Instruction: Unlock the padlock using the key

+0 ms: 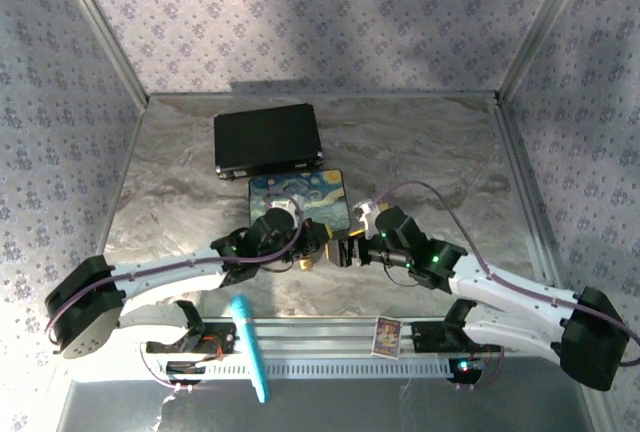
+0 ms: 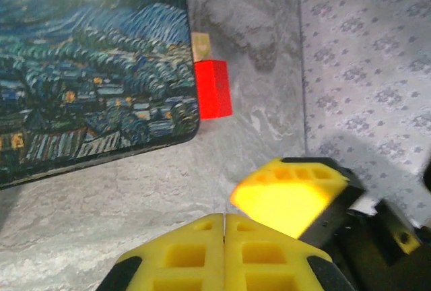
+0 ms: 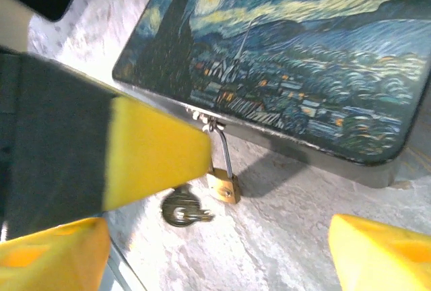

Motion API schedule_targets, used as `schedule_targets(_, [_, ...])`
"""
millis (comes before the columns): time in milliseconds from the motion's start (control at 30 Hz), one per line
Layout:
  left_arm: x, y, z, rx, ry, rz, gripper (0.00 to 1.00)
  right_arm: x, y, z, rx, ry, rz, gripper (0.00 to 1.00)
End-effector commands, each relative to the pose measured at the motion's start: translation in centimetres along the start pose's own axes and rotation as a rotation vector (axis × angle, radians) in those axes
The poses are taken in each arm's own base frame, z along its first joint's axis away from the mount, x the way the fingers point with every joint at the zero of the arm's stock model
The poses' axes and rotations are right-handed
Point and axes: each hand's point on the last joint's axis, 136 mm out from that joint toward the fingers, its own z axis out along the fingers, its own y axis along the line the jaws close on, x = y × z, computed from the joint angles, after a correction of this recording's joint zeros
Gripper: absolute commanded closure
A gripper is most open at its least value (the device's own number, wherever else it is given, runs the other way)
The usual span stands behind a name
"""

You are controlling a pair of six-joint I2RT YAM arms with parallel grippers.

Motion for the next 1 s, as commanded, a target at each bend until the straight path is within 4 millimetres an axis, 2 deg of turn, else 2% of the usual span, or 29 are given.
schedule_targets(0, [-1.6, -2.3, -1.2, 0.117, -0.094, 0.001, 1.0, -3.7, 2.1, -1.1, -0.182, -0.153, 0.156, 0.01])
schedule_targets(100, [-2.6, -4.1, -2.2, 0.217, -0.143, 0.007, 1.0, -5.4, 3.6, -1.3, -0.321, -0.168, 0.214, 0.02])
schedule_targets(200, [-3.2, -5.3, -3.0, 0.271, -0.164, 0.029, 1.0, -6.9, 4.6, -1.9, -0.433, -0.211, 0.251, 0.09])
schedule_targets(367, [-3.4, -6.7, -4.0, 0.349, -0.177, 0.035, 1.0, -7.4, 4.9, -2.5, -0.499, -0.223, 0.263, 0.38])
schedule_targets(500, [-3.2, -7.1, -4.1, 0.373, -0.168, 0.037, 1.0, -7.3, 4.9, -2.5, -0.511, -0.216, 0.27, 0.51])
schedule_targets(533, [-3.1, -7.0, -4.1, 0.376, -0.168, 0.037, 1.0, -7.4, 5.0, -2.5, -0.514, -0.217, 0.268, 0.56])
schedule_targets(567, [-3.1, -7.2, -4.2, 0.388, -0.169, 0.037, 1.0, -7.4, 5.0, -2.5, -0.518, -0.215, 0.268, 0.7])
schedule_targets(600, [-3.1, -7.3, -4.3, 0.4, -0.17, 0.033, 1.0, -7.4, 5.1, -2.4, -0.523, -0.211, 0.269, 0.78])
schedule_targets(967, [-3.4, -7.6, -5.0, 0.424, -0.191, 0.043, 1.0, -6.7, 5.6, -2.1, -0.573, -0.175, 0.281, 0.71])
